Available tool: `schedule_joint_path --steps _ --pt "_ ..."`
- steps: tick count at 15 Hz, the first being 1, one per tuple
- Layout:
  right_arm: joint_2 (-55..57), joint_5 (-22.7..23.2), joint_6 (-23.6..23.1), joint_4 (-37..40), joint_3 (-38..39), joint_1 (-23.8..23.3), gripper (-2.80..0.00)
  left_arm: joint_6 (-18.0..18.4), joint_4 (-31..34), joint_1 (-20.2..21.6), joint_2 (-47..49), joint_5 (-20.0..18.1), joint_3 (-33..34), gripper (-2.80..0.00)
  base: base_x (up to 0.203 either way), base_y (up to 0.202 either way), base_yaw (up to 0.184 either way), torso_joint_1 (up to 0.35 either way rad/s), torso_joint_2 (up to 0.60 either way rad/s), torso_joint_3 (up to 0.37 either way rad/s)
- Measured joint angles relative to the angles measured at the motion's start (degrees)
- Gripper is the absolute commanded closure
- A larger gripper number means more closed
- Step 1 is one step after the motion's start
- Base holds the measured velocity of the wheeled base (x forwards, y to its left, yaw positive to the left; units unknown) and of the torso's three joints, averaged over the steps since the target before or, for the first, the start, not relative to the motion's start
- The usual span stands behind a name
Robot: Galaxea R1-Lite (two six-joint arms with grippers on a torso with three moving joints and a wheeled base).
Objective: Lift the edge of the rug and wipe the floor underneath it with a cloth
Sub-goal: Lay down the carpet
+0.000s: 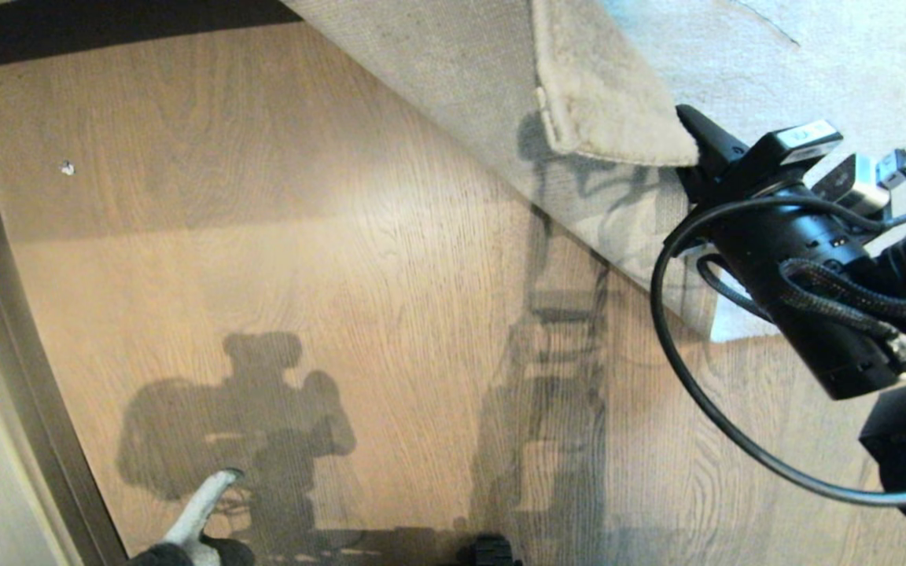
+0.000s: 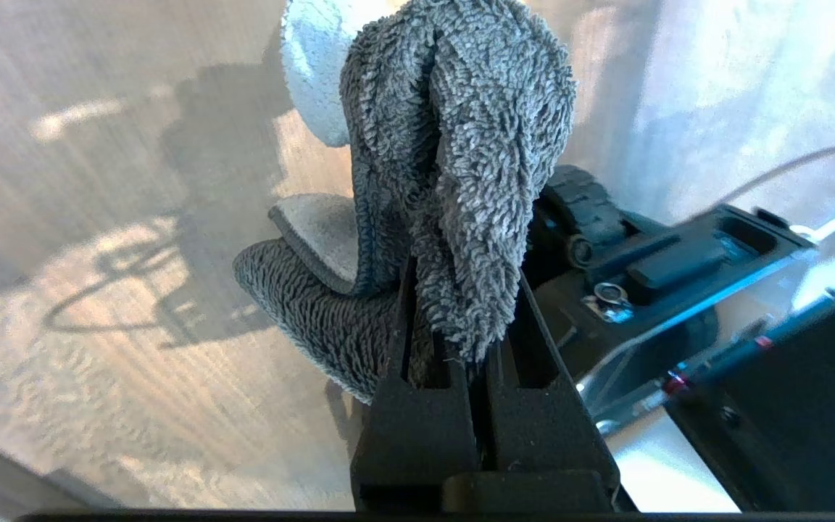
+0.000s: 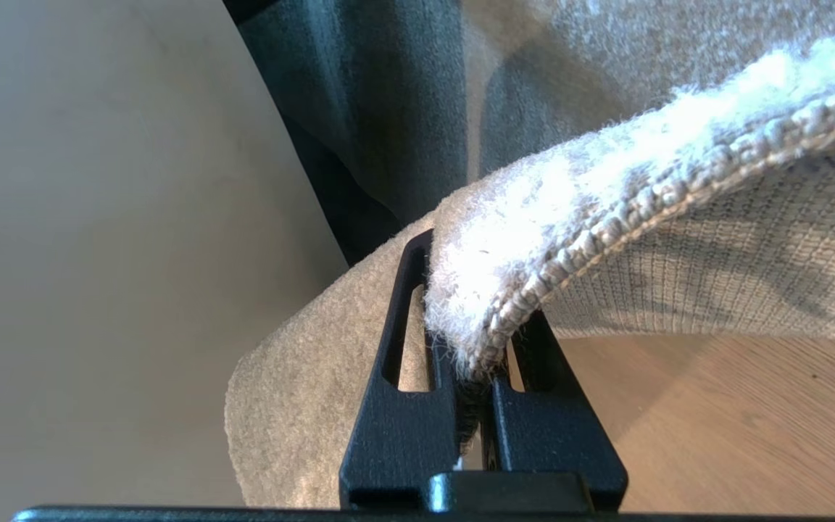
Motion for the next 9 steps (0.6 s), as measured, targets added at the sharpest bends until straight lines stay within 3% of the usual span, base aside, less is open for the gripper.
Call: schedule_joint_path --steps 2,5,9 --pt "0.11 0.02 -0.02 0.0 0.16 -0.05 0.0 -0.02 -0.02 4.2 0.99 0.02 0.0 0.0 0.0 0.0 0.0 0.0 0.0 0.0" --pt "-0.03 -0.06 -0.13 0.01 0.35 -0.05 0.0 0.01 -0.16 17.25 1.3 -0.05 0.02 0.0 0.0 0.0 0.0 0.0 0.0 0.0" --pt "-0.83 -0.19 -0.13 0.06 0.96 -0.05 0.0 0.11 -0.54 30.49 0.1 -0.1 0.24 0.0 0.0 0.0 0.0 0.0 0.0 0.0"
